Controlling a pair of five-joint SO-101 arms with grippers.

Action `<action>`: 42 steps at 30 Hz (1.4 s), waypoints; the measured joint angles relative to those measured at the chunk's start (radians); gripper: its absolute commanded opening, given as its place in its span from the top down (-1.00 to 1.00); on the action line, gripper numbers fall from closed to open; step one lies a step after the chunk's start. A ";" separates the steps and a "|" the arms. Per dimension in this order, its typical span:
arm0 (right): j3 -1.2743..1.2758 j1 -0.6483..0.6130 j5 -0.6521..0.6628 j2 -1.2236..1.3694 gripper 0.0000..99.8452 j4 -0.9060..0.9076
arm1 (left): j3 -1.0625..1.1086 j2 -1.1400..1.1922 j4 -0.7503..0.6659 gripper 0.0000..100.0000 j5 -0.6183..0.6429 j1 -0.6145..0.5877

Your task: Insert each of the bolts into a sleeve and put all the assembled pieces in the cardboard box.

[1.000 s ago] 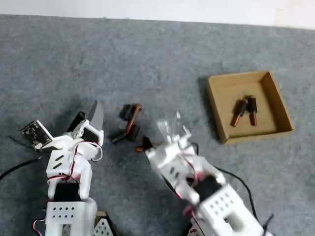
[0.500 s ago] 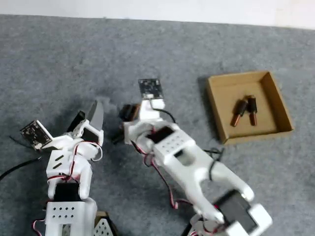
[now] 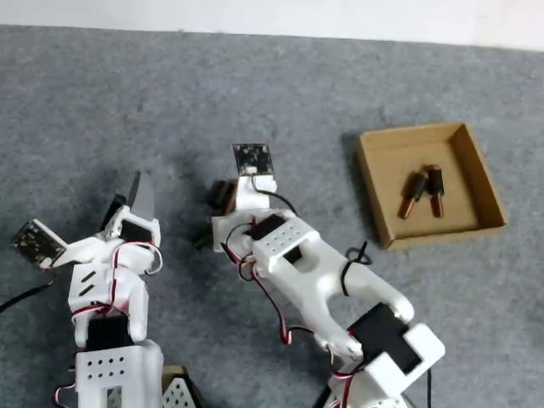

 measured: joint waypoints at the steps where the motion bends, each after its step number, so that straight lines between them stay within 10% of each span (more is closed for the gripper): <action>1: -0.005 0.000 0.000 0.011 0.64 -0.003 | 0.000 0.000 0.000 0.54 0.000 -0.005; 42: -0.098 0.089 0.052 0.152 0.65 0.103 | 0.000 0.000 0.000 0.54 0.000 -0.005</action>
